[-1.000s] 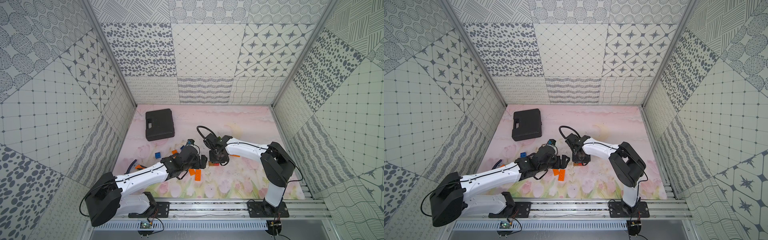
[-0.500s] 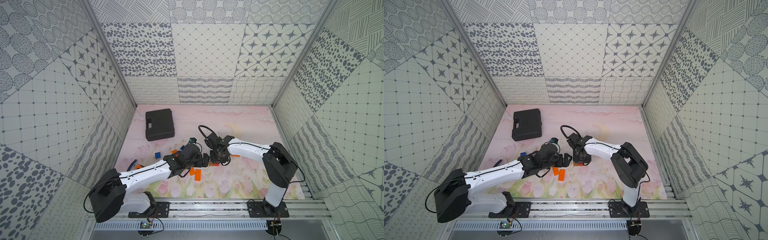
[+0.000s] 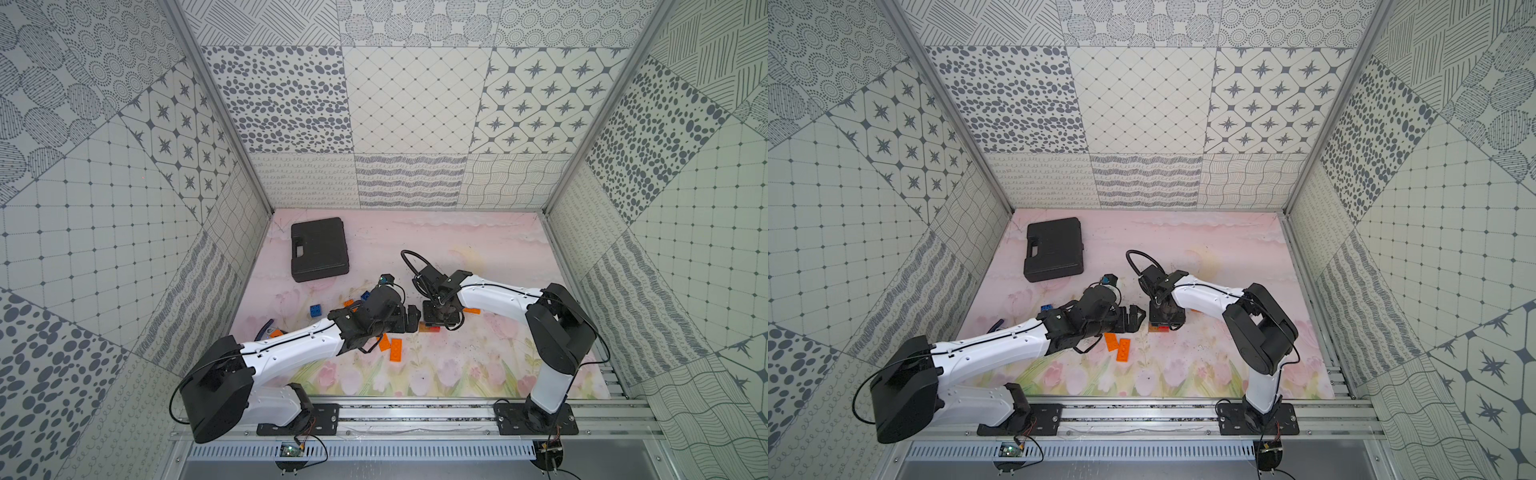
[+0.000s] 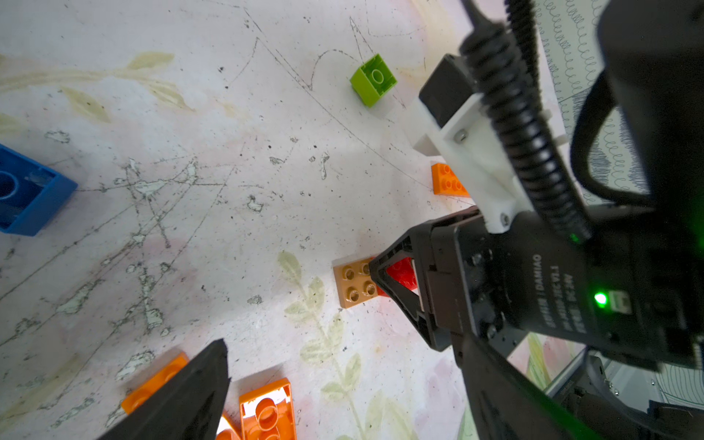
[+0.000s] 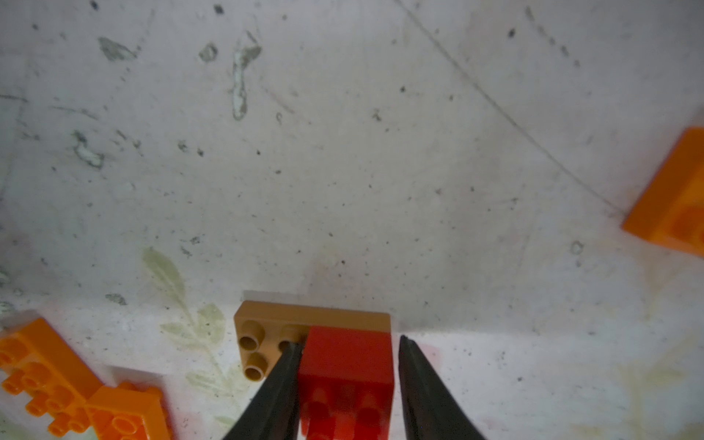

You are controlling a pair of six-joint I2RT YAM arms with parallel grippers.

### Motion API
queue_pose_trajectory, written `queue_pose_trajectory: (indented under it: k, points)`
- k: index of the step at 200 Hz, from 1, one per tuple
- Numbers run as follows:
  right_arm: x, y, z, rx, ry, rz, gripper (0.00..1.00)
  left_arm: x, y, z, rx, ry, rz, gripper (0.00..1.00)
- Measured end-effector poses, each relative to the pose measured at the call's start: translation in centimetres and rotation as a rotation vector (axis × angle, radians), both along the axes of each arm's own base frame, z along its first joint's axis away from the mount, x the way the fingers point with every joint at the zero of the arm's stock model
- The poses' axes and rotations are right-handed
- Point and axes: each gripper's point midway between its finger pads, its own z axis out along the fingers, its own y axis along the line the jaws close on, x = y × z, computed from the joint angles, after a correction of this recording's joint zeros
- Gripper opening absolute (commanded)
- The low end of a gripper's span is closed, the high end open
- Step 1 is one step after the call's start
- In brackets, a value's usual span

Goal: Assemble the number 5 with lego
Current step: Assemble the lego brick with the lego brick.

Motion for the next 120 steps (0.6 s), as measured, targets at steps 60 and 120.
queue_pose_trajectory:
  k: [60,120]
  points:
    - [-0.2,-0.2,0.1,-0.005,0.005,0.001,0.46,0.0,-0.1,-0.2,0.002,0.004,-0.002,0.99]
    - [-0.4,0.1,1.0,0.010,-0.011,0.004,0.41,0.0,-0.1,-0.2,0.002,0.005,-0.003,0.99]
